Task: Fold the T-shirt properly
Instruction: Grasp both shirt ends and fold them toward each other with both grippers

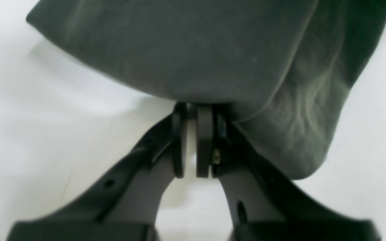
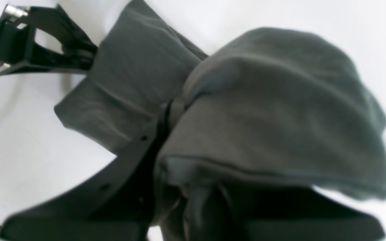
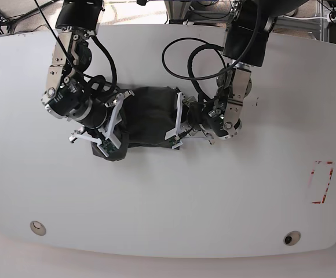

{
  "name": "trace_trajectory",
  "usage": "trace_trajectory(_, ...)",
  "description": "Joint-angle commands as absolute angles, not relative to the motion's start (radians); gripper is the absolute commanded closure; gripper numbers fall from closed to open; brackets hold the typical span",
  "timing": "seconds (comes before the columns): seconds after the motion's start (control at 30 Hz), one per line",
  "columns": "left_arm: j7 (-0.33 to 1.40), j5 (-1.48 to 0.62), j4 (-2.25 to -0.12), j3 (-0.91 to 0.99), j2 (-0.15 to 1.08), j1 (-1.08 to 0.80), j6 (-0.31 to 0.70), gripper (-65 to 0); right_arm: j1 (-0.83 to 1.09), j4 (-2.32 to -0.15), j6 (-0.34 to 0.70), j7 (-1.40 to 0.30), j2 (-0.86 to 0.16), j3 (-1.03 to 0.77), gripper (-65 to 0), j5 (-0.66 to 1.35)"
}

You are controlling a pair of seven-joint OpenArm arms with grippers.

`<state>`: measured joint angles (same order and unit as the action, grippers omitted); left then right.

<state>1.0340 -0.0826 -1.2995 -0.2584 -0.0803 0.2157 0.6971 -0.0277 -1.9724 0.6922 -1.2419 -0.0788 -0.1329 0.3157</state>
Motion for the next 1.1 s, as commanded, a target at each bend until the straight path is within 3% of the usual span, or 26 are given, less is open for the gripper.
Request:
trace_trajectory(0.0, 1.104, -0.039, -1.283, -0.266, -0.082, 0.200, 0.698, -4.3, -0.045, -1.962, 0.698, -1.196, -0.065, -0.093, -13.3, 0.282)
trace_trajectory(0.2, 1.101, -0.041, -1.283, -0.263, -0.082, 0.200, 0.698, -4.3, -0.045, -1.886, 0.698, -1.112, -0.025, -0.033, -30.4, 0.160)
trace_trajectory(0.47, 1.099, -0.044, -1.283, -0.262, -0.082, 0.200, 0.698, -4.3, -0.079, -1.794, 0.698, -1.036, 0.035, -0.025, -43.3, 0.140)
trace_trajectory(0.83, 1.099, -0.045, -1.285, -0.260, -0.082, 0.203, 0.698, -5.6, -0.111, -1.785, 0.698, -1.036, 0.050, -0.024, -45.0, 0.143)
trace_trajectory(1.07, 1.099, -0.088, -1.291, -0.231, -0.084, 0.206, 0.698, -19.4, -0.111, -1.879, 0.698, -1.036, 0.024, -0.031, -44.7, 0.147)
